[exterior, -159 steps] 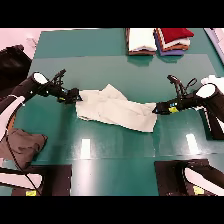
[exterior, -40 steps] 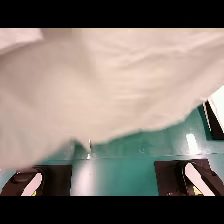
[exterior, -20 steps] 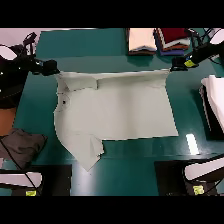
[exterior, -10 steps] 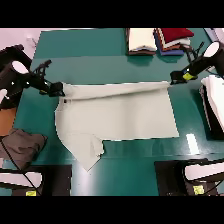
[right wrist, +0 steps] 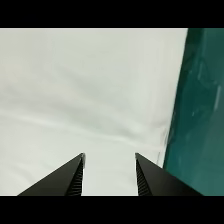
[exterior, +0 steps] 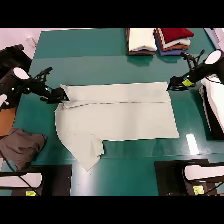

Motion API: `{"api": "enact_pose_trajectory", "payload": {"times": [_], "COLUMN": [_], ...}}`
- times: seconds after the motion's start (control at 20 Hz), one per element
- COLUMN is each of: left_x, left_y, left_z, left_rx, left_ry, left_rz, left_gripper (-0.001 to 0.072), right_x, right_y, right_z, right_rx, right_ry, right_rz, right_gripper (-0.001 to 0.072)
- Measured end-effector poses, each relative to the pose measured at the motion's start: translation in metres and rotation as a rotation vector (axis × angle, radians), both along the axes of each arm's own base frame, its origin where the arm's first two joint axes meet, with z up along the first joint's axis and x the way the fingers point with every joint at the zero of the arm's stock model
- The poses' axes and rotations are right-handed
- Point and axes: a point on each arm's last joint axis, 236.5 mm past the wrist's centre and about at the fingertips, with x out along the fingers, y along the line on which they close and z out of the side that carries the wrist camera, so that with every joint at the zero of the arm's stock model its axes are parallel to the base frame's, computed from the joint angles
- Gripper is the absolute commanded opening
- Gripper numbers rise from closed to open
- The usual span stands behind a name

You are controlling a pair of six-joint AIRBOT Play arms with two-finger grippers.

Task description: Fold the shirts.

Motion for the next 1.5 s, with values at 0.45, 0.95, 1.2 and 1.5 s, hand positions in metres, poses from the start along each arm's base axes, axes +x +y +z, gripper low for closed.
{"api": "enact_pose_trajectory", "payload": {"times": [0.45, 0.95, 1.2, 1.5], "left_x": [-0.138, -0.178, -0.189, -0.216], "left_y": [0.024, 0.02, 0.018, -0.011], "left_z": [0.002, -0.019, -0.023, -0.046], "left_rx": [0.134, 0.121, 0.114, -0.016], "left_ry": [0.063, 0.101, 0.141, 0.237], "left_rz": [0.045, 0.108, 0.104, 0.13], "left_gripper": [0.0539, 0.054, 0.0539, 0.0539], "right_x": [-0.155, -0.219, -0.214, -0.213], "right_y": [-0.055, -0.012, 0.01, 0.019], "right_z": [-0.037, -0.091, -0.096, -0.097], "right_rx": [0.068, 0.178, 0.159, 0.149], "right_ry": [0.229, 0.358, 0.335, 0.326], "right_rz": [-0.23, -0.267, -0.16, -0.109], "right_gripper": [0.0502, 0.0157, 0.0018, 0.0018]}}
